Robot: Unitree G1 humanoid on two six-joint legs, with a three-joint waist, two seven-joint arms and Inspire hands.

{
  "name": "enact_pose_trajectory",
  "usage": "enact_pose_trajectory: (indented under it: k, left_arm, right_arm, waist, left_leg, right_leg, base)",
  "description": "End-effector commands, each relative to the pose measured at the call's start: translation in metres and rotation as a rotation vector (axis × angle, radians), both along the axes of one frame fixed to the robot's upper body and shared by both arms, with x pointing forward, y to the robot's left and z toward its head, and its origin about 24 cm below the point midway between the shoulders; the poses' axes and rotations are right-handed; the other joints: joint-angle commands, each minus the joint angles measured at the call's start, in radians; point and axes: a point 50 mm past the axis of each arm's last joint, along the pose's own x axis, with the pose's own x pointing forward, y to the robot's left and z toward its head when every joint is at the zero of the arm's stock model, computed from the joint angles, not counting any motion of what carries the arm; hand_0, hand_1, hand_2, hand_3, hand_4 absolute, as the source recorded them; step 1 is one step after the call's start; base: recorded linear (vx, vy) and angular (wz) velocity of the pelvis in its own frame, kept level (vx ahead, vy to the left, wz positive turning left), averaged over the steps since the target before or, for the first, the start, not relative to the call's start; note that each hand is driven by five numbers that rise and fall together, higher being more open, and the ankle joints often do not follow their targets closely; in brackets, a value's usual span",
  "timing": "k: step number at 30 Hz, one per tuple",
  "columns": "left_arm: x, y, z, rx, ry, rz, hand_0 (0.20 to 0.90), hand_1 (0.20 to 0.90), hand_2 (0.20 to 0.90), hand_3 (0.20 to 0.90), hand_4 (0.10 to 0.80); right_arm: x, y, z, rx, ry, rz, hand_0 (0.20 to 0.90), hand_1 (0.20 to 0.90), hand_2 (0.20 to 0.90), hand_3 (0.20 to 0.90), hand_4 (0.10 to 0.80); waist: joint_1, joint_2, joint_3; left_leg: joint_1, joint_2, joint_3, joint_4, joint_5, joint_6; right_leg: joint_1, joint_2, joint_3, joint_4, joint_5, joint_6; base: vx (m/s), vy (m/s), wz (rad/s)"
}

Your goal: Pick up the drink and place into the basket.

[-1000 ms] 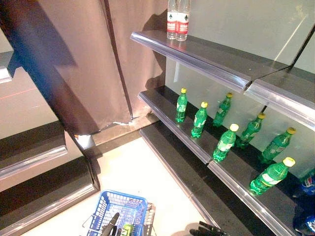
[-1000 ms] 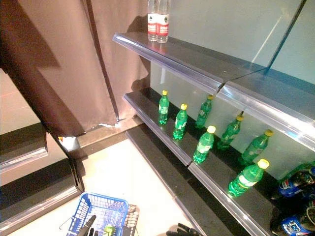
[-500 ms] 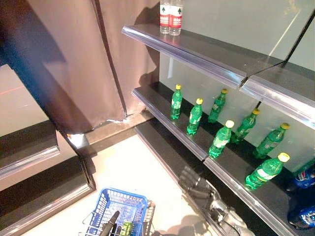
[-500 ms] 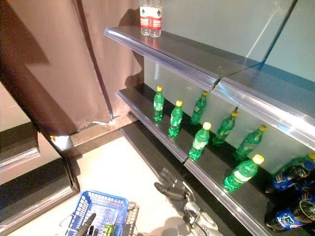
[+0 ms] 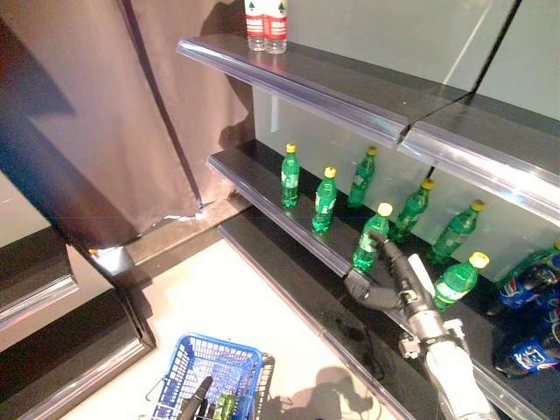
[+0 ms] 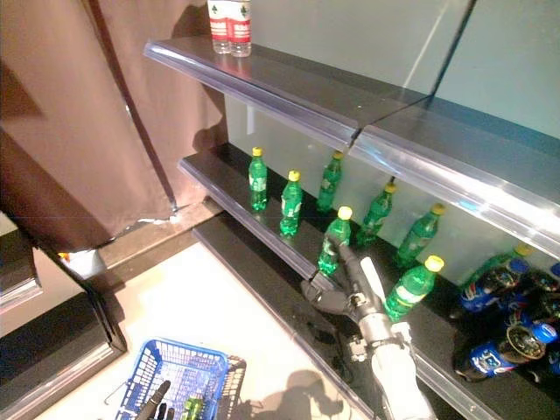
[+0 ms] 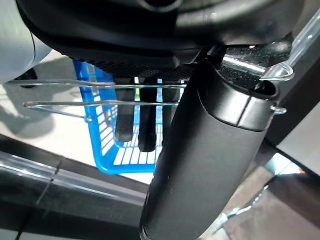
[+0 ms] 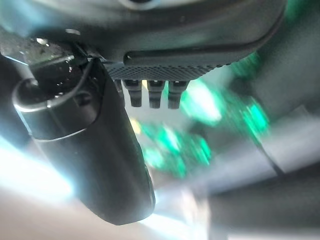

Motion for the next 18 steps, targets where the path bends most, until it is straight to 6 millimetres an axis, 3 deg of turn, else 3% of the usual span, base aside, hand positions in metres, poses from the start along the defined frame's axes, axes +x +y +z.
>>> enact_pose_trajectory:
  k: [1,10,18]
  left_arm:
    - [0.044,0.009,0.014,0.045,-0.187,-0.073,0.300,0.300,0.300,0.200,0.100]
    - [0.048,0.007,0.015,0.041,-0.193,-0.116,0.300,0.300,0.300,0.200,0.100]
    - [0.051,0.002,0.015,0.028,-0.211,-0.144,0.300,0.300,0.300,0.200,0.100]
  right_arm:
    - [0.008,-0.003,0.071,-0.022,-0.411,0.005,0.900,0.900,0.900,0.900,0.800]
    - [0.000,-0.011,0.088,0.021,-0.486,0.002,0.900,0.900,0.900,0.900,0.800]
    - [-0.010,-0.023,0.085,0.013,-0.479,-0.053,0.900,0.900,0.900,0.900,0.800]
  waist:
    - [0.002,0.002,-0.016]
    - [-0.034,0.007,-0.011]
    - [-0.069,0.005,-0.017]
  left_leg:
    - [-0.004,-0.058,-0.032,0.011,-0.051,0.026]
    - [-0.001,-0.063,0.001,0.026,-0.070,0.031]
    - [-0.006,-0.069,0.023,0.043,-0.083,0.036]
  right_leg:
    - [0.011,0.029,-0.005,0.034,-0.013,0.010]
    - [0.005,0.037,0.039,0.027,-0.004,0.016]
    - [-0.011,0.046,0.089,0.023,0.011,0.025]
  base:
    - [-0.025,0.010,-0.21]
    - [-0.019,0.017,-0.17]
    - [-0.011,0.022,-0.24]
